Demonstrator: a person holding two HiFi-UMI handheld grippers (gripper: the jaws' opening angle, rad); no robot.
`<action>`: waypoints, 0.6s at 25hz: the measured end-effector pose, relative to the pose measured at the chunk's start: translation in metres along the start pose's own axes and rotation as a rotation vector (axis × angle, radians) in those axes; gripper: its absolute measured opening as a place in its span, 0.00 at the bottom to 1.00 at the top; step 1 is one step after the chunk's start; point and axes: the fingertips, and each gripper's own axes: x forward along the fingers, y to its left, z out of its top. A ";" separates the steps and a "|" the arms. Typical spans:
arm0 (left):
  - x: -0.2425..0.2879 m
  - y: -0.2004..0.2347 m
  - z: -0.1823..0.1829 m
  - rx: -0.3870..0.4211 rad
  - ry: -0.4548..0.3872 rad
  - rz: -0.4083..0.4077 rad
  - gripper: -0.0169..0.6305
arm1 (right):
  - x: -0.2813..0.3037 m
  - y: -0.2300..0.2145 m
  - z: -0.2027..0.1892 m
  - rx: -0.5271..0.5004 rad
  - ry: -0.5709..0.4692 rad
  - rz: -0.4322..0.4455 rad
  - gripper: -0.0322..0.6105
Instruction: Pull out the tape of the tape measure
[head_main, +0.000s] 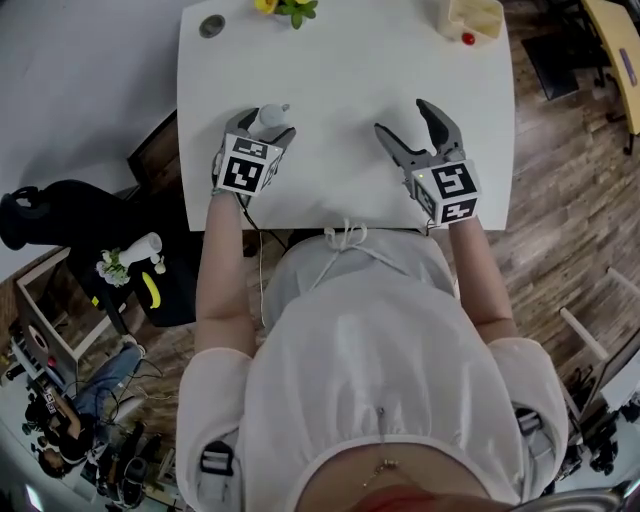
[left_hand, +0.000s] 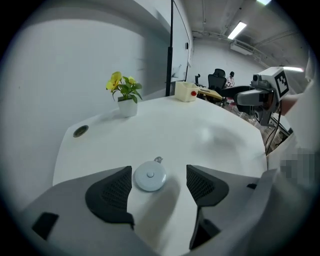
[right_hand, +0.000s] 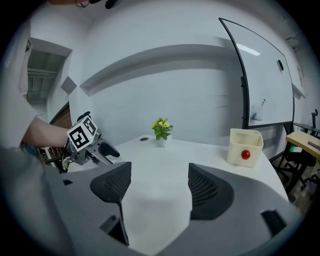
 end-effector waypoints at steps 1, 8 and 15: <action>0.006 0.002 -0.002 0.010 0.023 -0.009 0.55 | 0.004 0.000 0.000 0.003 0.004 0.008 0.60; 0.023 0.004 -0.014 0.051 0.107 -0.084 0.55 | 0.014 -0.004 -0.004 -0.010 0.016 0.020 0.59; 0.021 0.005 -0.011 0.020 0.061 -0.062 0.45 | 0.009 -0.011 -0.008 0.028 0.021 0.001 0.57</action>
